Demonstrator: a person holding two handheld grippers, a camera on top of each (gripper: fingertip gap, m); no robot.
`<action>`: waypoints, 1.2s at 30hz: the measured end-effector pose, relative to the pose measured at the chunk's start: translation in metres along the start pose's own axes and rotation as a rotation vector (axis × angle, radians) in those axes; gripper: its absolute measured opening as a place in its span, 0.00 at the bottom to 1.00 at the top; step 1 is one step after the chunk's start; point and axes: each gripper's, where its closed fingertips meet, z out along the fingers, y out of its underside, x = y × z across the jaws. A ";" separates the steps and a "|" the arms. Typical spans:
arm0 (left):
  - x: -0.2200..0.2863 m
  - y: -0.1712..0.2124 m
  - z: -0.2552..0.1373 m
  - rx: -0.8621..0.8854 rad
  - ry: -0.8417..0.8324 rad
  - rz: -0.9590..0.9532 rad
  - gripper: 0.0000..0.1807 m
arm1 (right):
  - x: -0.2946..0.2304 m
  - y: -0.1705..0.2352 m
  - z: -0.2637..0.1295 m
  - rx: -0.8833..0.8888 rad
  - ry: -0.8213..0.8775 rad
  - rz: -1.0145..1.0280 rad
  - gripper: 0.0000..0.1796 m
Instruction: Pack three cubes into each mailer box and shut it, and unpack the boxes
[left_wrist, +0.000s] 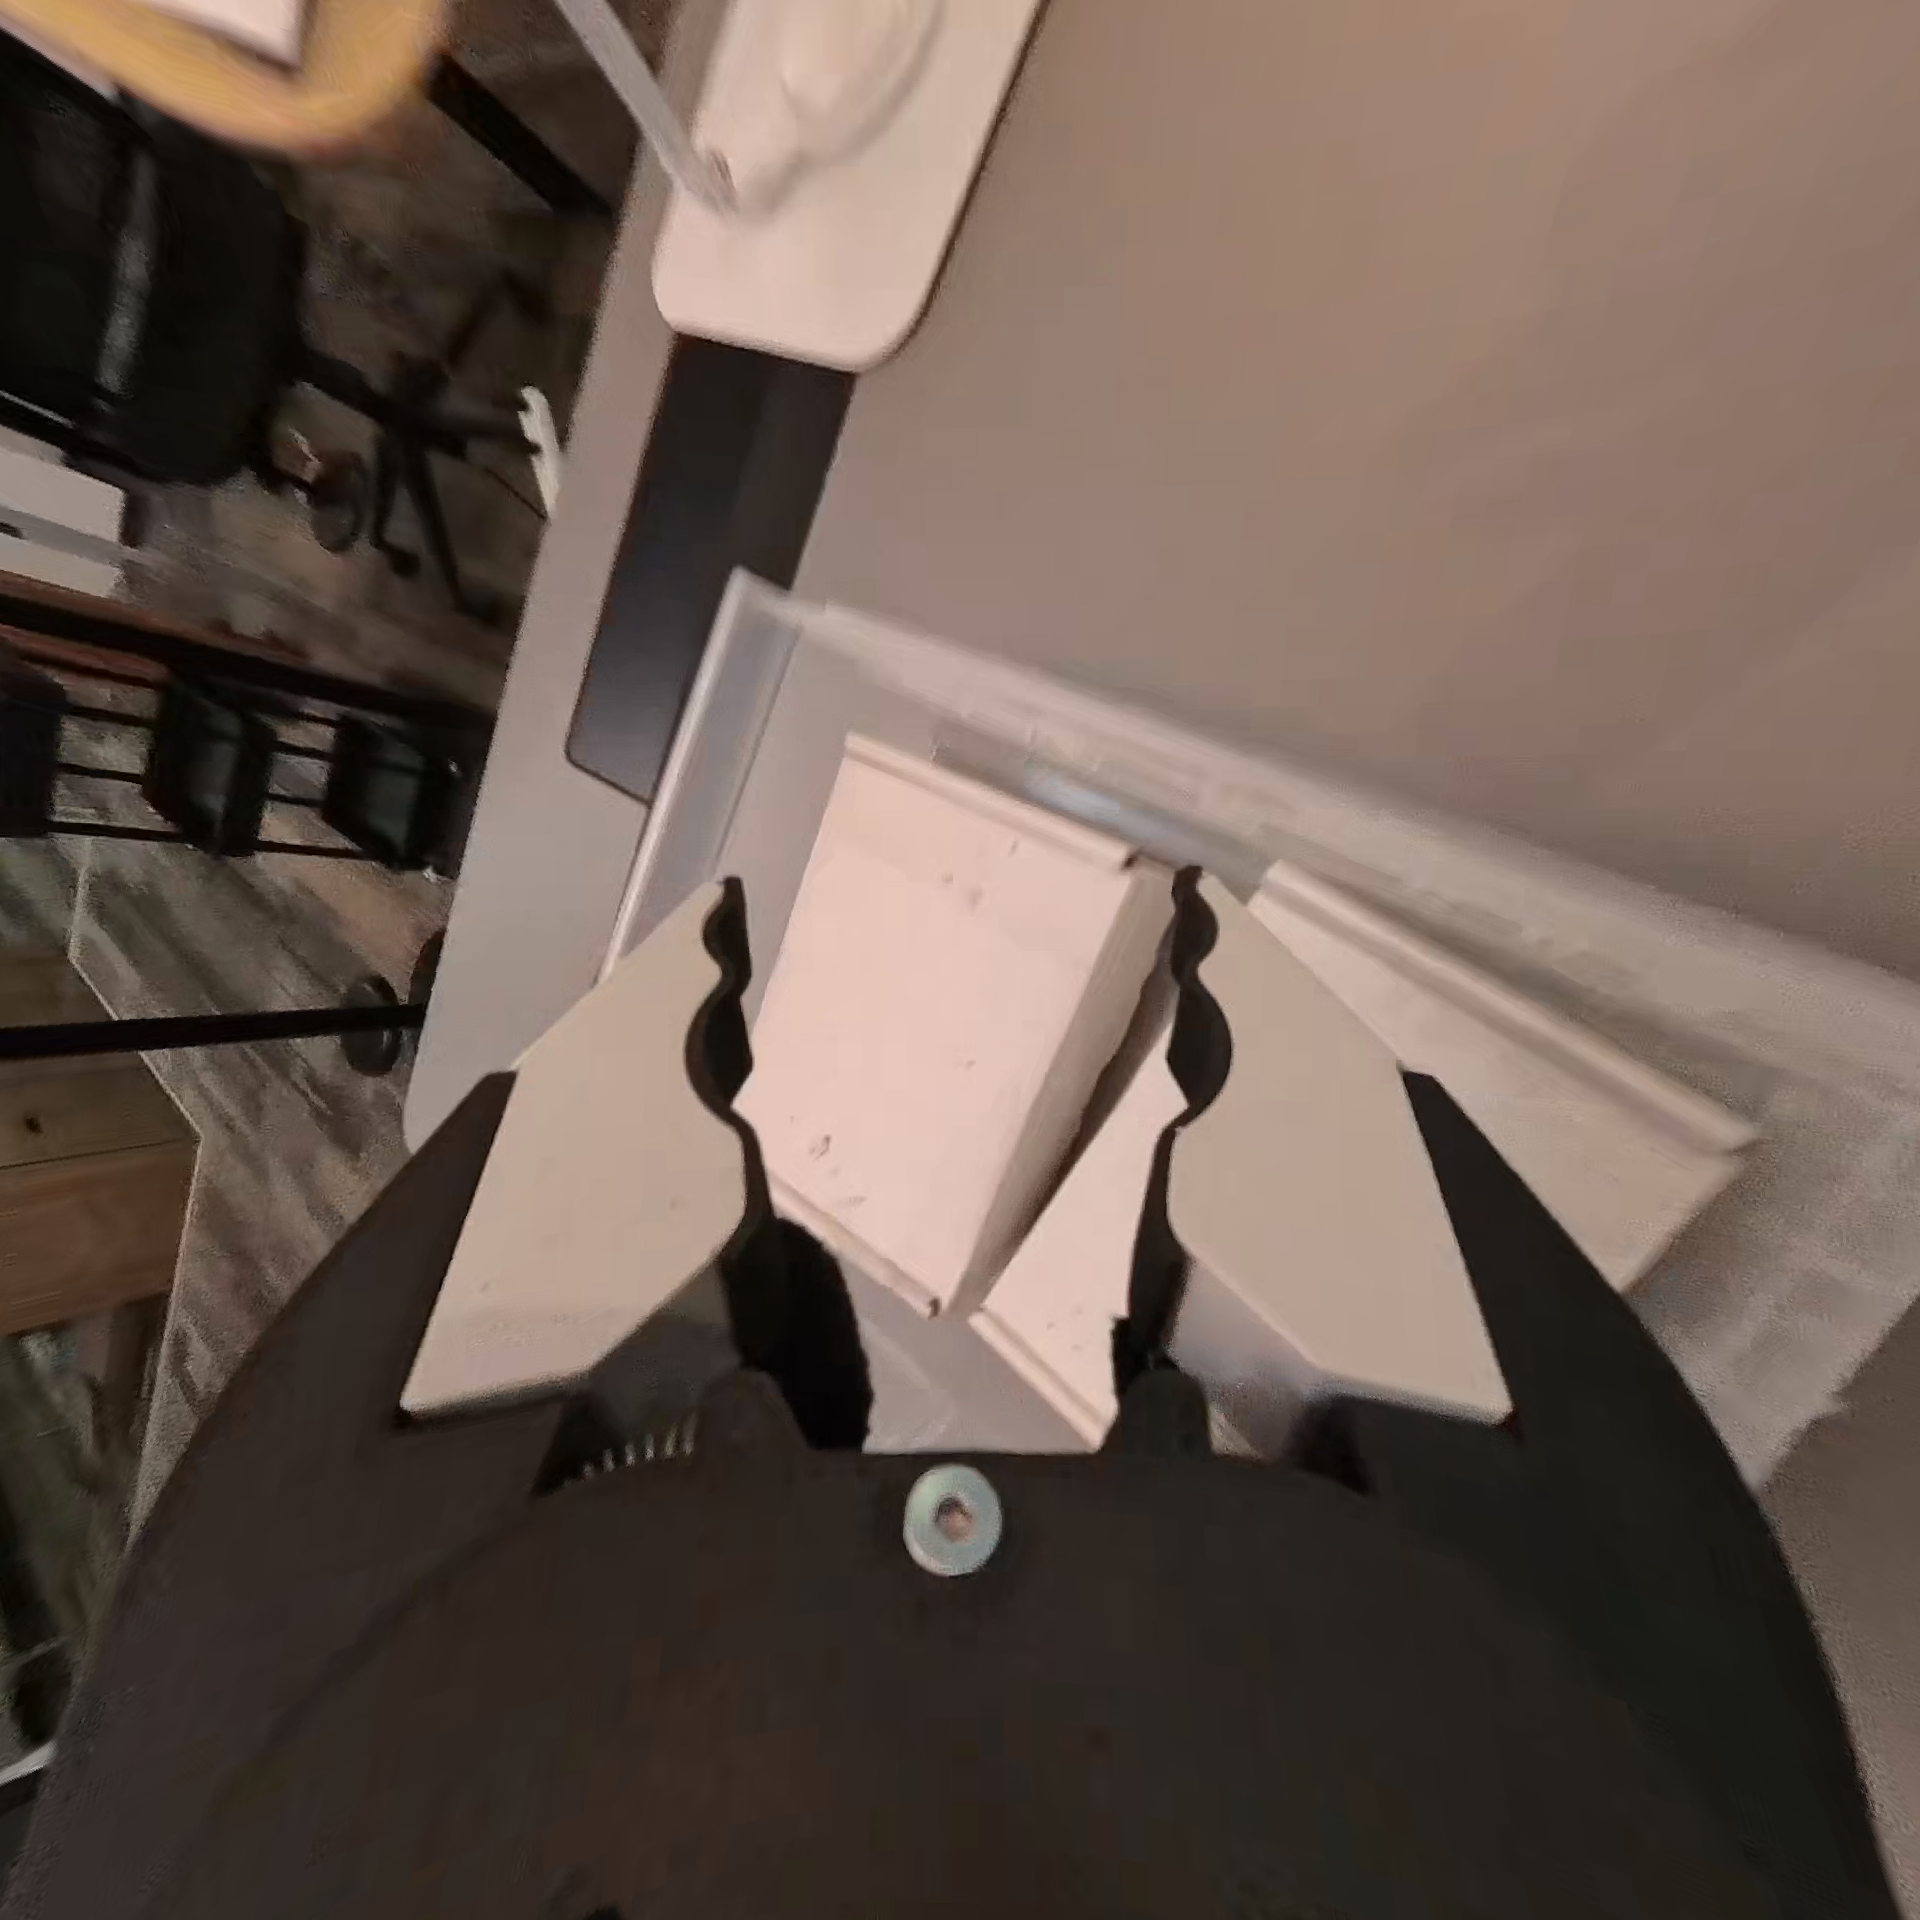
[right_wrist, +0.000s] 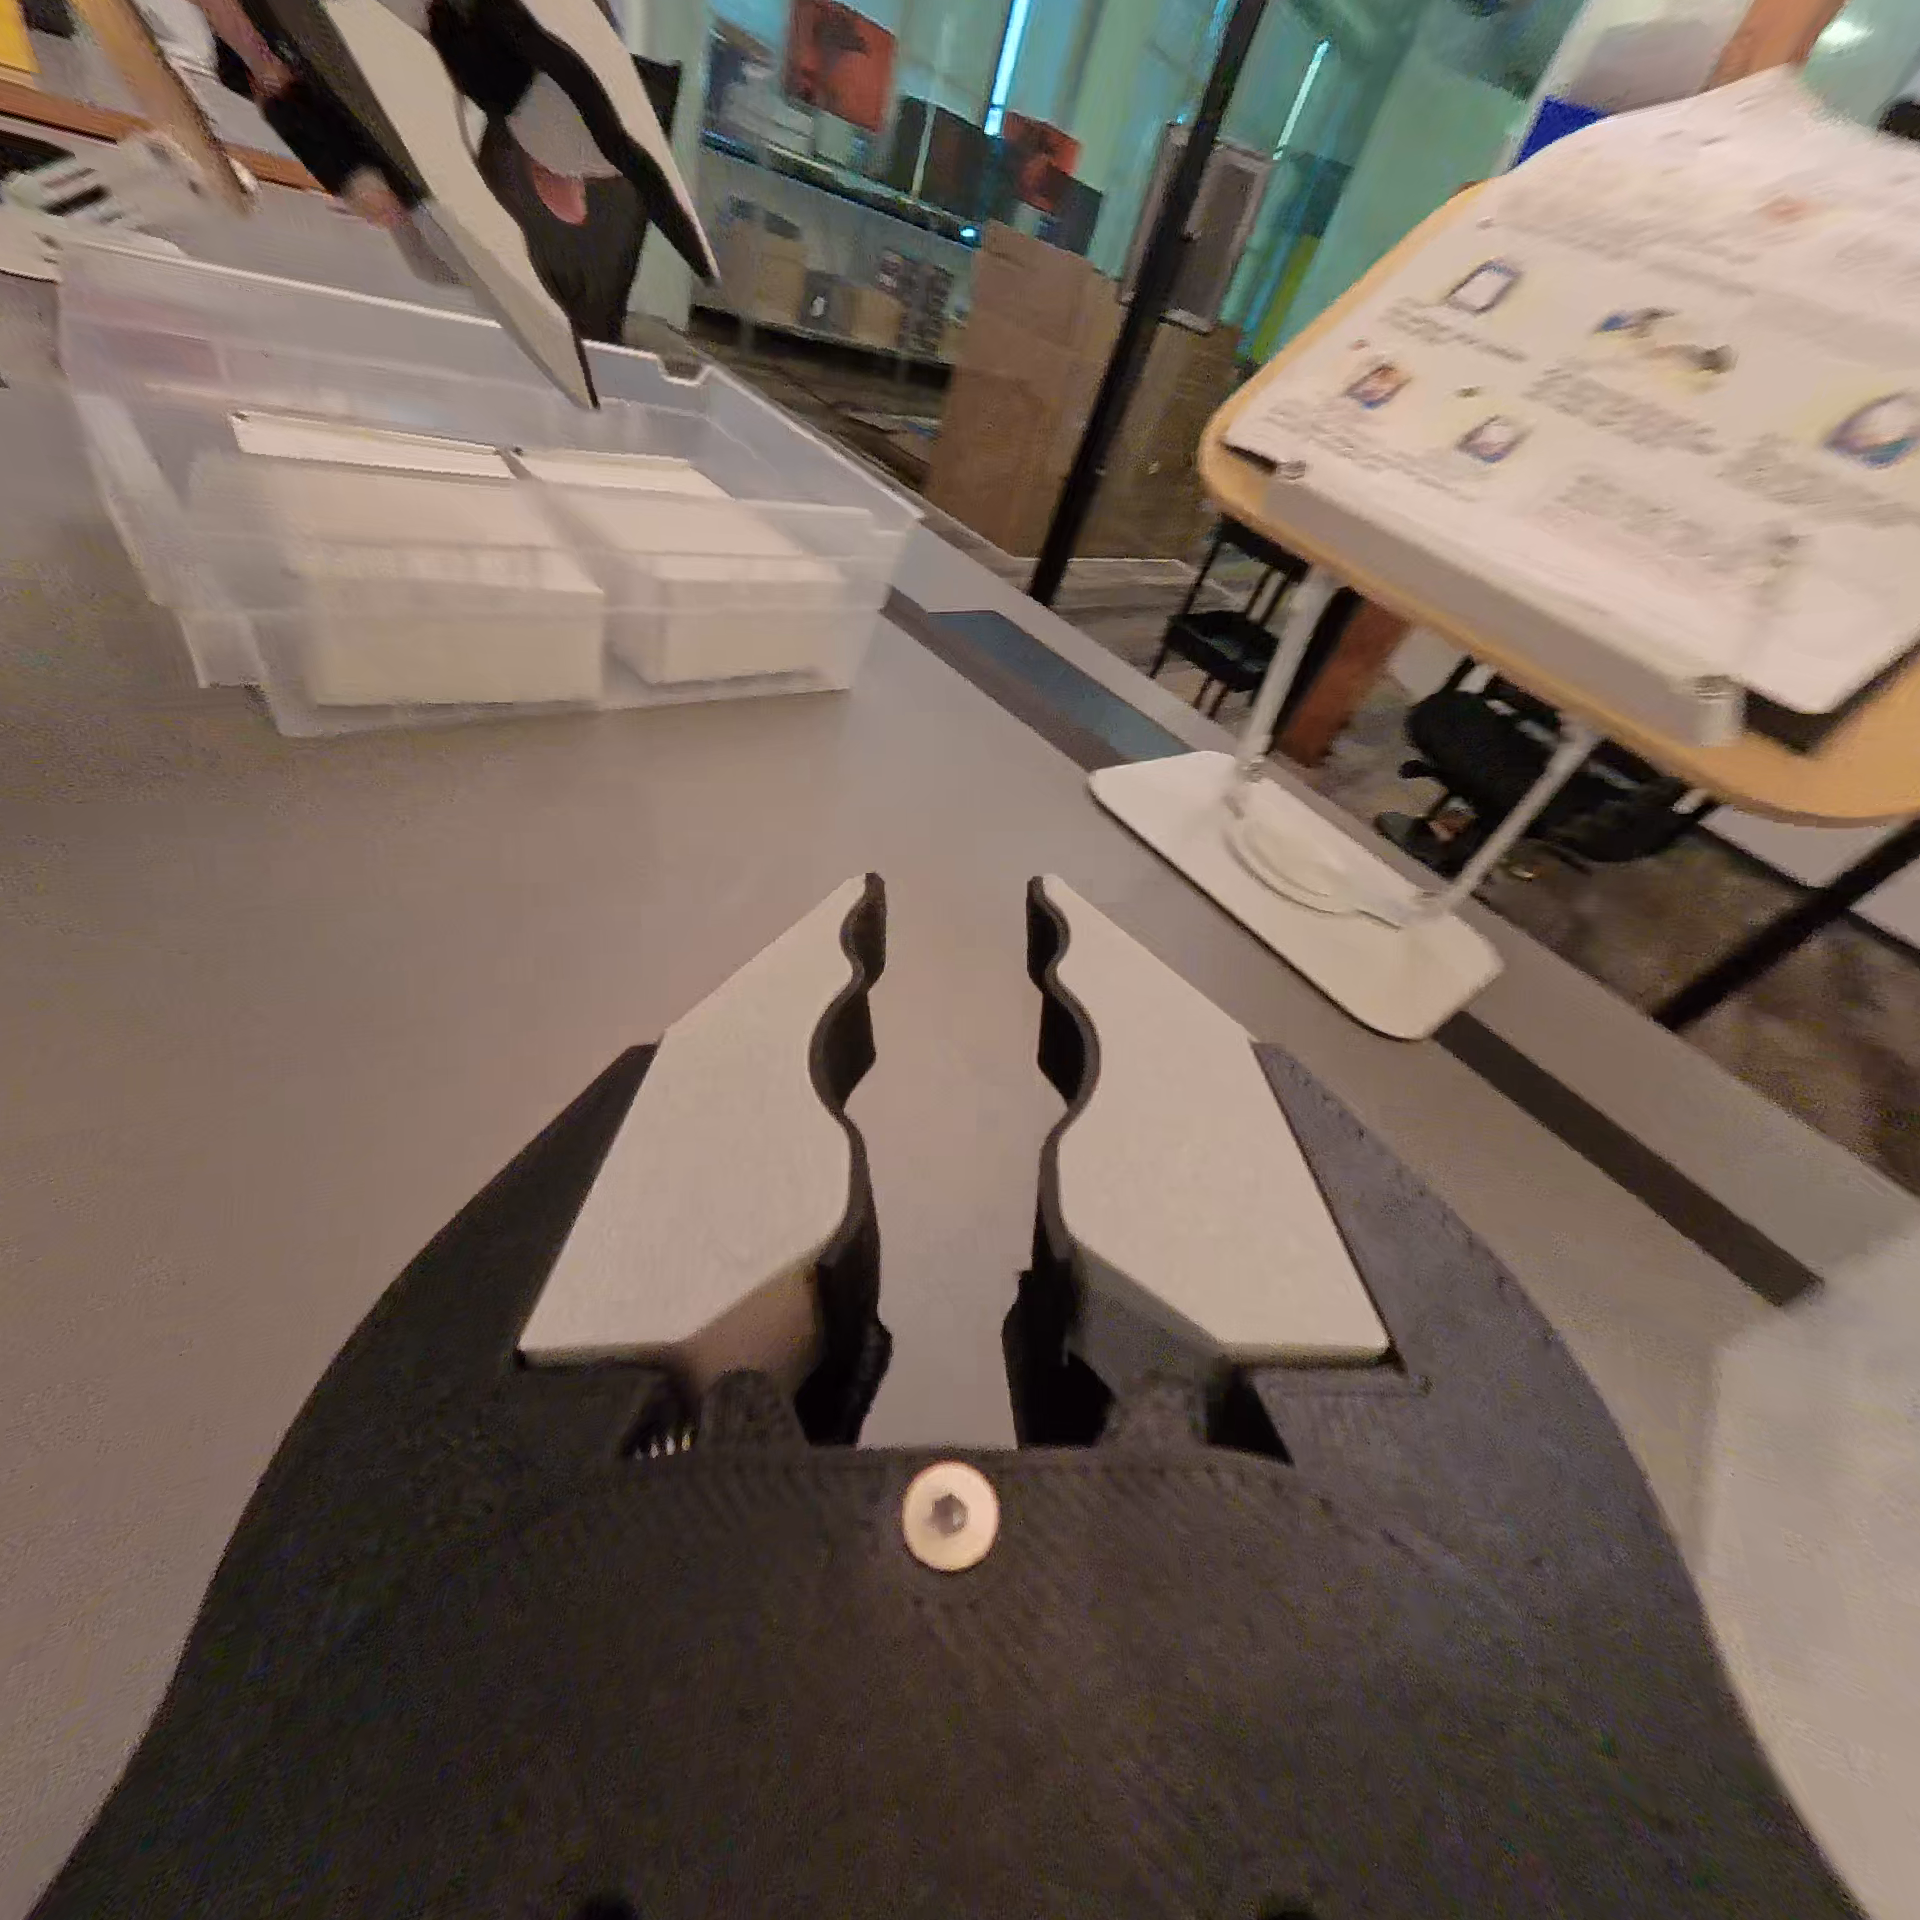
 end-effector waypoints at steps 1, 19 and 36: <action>-0.005 0.015 0.010 -0.037 0.011 0.029 0.45 | -0.006 0.004 0.011 -0.010 -0.023 -0.004 0.14; -0.008 0.082 0.087 -0.297 0.341 0.180 0.60 | -0.031 0.042 0.035 -0.061 -0.120 -0.076 0.11; -0.015 0.081 0.083 -0.325 0.331 0.209 0.46 | -0.037 0.045 0.034 -0.074 -0.133 -0.120 0.09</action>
